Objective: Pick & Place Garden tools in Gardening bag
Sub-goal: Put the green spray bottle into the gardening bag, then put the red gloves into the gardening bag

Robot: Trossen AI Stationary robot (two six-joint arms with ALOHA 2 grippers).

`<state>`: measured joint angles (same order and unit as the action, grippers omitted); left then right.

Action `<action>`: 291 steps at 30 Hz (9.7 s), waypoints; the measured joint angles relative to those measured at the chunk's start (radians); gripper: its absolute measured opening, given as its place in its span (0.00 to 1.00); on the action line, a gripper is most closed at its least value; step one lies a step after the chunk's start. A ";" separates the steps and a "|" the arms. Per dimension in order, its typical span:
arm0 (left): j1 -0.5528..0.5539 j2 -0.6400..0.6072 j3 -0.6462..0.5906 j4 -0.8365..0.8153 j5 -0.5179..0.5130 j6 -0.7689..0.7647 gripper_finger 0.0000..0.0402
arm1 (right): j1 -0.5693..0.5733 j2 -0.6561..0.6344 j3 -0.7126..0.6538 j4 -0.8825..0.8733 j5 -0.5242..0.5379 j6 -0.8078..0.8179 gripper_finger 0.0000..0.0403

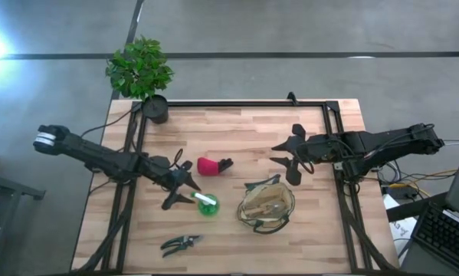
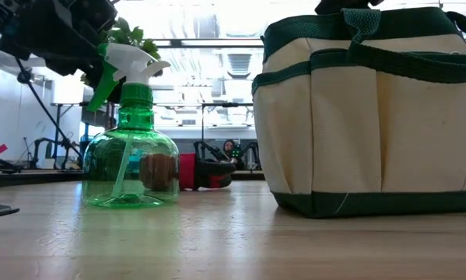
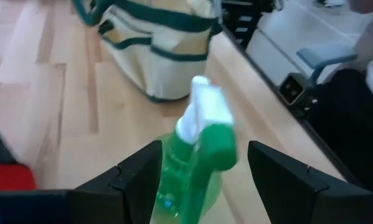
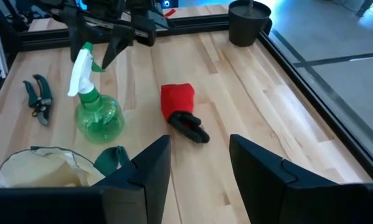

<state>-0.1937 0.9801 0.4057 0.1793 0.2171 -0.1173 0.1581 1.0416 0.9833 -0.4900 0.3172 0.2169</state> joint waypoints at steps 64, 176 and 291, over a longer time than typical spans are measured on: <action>-0.026 0.465 0.745 -0.031 -0.234 -0.038 0.13 | -0.108 -0.079 0.004 -0.165 0.236 0.033 0.32; -0.128 0.245 0.361 0.014 -0.331 -0.138 0.62 | -0.106 -0.084 0.004 -0.166 0.225 0.011 0.30; 0.237 0.257 0.185 0.715 -0.059 -0.032 0.06 | -0.103 -0.077 -0.221 0.578 -0.237 -0.210 0.30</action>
<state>0.0431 1.2370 0.5907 0.8940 0.1576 -0.1488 0.0547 0.9651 0.7618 0.0877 0.0802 0.0073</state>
